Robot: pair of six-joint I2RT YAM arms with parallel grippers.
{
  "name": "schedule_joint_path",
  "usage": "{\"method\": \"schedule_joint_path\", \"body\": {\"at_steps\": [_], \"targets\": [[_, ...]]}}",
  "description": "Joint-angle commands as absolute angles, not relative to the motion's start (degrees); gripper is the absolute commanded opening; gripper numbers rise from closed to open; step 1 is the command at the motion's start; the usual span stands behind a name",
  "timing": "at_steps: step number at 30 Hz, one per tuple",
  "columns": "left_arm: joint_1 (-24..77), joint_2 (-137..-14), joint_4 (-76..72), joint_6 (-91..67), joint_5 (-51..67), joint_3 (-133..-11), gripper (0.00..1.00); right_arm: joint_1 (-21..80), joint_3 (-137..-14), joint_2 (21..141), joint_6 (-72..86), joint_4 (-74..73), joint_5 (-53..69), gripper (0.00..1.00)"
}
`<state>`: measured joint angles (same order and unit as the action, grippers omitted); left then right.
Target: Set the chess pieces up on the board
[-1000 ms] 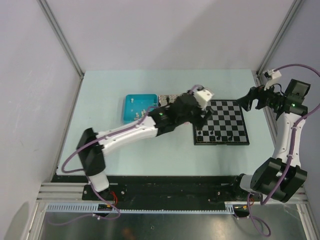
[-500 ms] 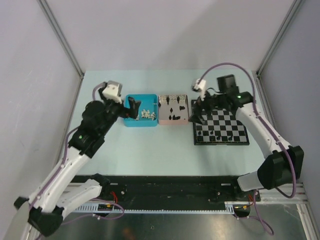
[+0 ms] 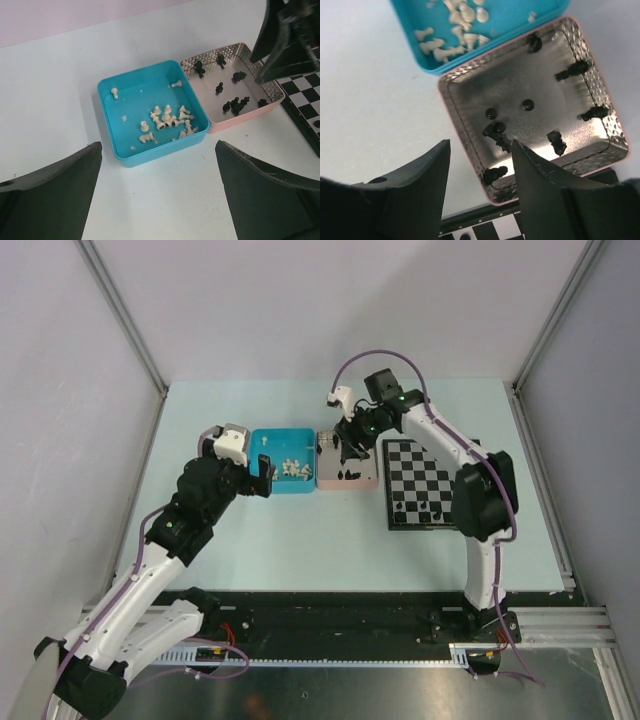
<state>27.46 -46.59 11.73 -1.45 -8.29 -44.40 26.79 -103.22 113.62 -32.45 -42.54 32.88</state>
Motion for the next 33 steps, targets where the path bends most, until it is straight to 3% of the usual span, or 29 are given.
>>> {"method": "schedule_joint_path", "body": {"at_steps": [1,26,33], "targets": [[27.16,-46.14,10.19,1.49,-10.19,-44.30,1.00,28.03,-109.68,119.78,-28.75,-44.74,25.76,0.55],[27.16,-45.53,10.11,2.99,-13.10,-43.86,1.00,30.06,-123.48,137.11,-24.52,-43.59,13.36,0.48],[27.07,-45.70,10.11,2.99,-13.10,-43.86,1.00,30.15,-124.89,138.96,-24.79,-44.47,13.71,0.32]]}}
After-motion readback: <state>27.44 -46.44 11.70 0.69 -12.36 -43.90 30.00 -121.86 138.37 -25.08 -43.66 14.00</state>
